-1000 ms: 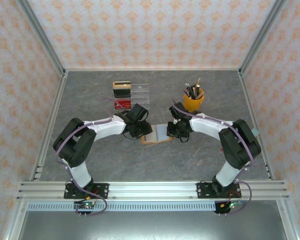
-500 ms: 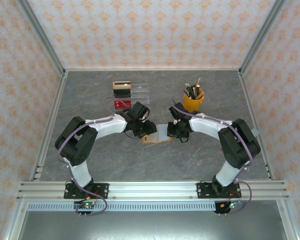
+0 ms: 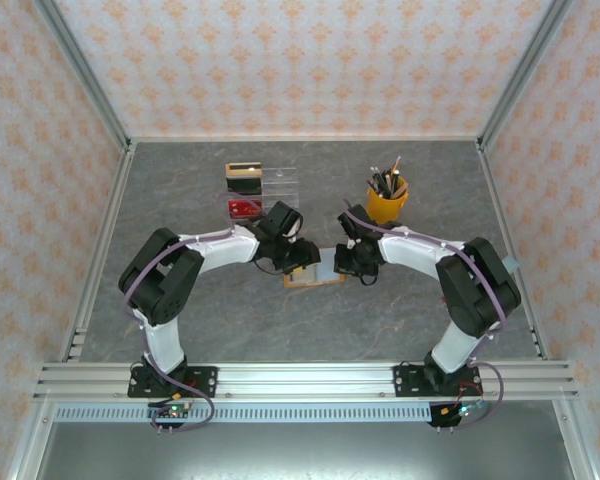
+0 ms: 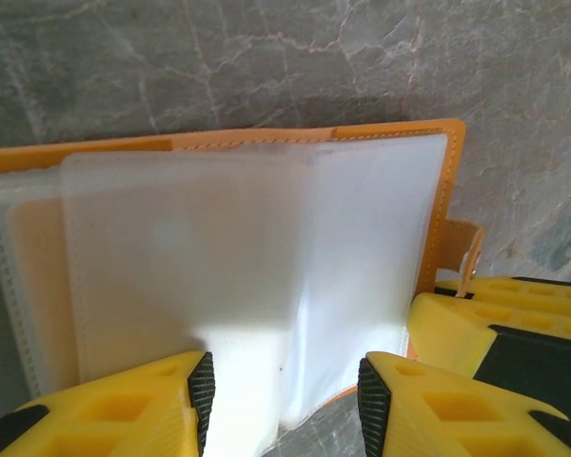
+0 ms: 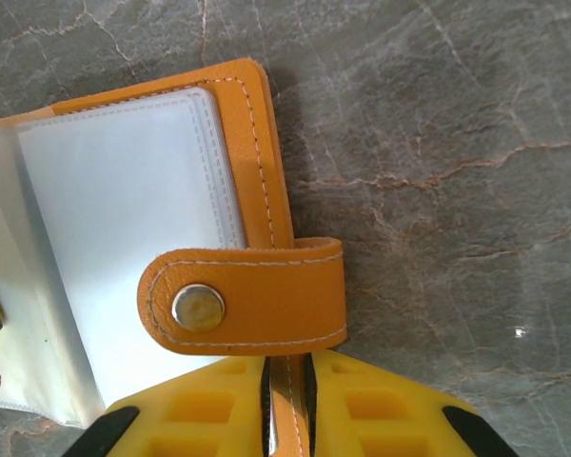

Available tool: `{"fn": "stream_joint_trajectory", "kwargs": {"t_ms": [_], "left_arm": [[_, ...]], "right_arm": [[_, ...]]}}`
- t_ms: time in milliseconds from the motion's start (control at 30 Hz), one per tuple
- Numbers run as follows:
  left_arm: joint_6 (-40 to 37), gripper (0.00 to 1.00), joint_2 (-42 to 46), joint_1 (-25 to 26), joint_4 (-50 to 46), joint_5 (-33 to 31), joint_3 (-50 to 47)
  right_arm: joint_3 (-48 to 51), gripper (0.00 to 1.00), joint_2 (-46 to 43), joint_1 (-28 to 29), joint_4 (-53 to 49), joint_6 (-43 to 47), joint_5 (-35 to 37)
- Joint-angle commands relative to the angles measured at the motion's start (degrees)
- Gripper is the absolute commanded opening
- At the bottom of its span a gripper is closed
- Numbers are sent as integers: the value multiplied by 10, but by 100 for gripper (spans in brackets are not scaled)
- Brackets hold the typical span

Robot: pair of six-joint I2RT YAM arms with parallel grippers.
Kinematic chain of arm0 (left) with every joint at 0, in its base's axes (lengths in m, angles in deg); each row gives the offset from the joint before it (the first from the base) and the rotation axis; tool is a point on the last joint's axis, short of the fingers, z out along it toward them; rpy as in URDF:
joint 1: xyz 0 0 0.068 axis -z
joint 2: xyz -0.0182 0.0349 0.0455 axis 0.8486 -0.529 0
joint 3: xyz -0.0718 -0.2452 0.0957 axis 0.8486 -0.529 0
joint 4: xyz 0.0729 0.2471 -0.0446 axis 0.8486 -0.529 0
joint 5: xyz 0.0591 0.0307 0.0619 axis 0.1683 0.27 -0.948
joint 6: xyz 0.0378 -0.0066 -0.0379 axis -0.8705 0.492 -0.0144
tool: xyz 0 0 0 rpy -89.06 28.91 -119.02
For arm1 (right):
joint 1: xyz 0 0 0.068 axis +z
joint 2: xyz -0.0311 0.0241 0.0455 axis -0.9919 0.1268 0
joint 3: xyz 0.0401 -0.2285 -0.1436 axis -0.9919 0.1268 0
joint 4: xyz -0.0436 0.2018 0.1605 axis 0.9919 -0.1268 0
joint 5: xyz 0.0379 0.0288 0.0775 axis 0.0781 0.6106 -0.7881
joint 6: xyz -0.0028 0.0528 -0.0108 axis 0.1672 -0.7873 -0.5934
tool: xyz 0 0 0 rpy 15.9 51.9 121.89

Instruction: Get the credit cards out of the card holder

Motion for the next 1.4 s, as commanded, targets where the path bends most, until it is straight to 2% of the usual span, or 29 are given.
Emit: {"fn": "stream_joint_trajectory", "kwargs": {"t_ms": [0, 133, 367, 567, 833, 1100, 1233, 1367], "left_arm": [[-12, 47, -8, 3, 1, -2, 17], [-22, 46, 5, 2, -13, -14, 16], [-19, 46, 72, -28, -19, -26, -15], [6, 54, 123, -79, -17, -57, -70], [20, 59, 141, -98, -14, -59, -96], [33, 58, 125, -97, 26, -8, -104], [35, 54, 118, -91, 44, 14, -104], [36, 49, 110, -77, 51, 27, -97]], "right_arm": [[5, 18, -14, 4, -15, -4, 27], [1, 21, -55, 4, -38, 1, 59], [-12, 44, -134, 27, -64, 21, 95], [-57, 58, -92, 84, -66, 25, 112], [-100, 61, 10, 107, -46, 23, 77], [-109, 61, 70, 107, -55, 22, 79], [-107, 55, 88, 107, -69, 20, 105], [-99, 45, 99, 106, -77, 16, 128]]}}
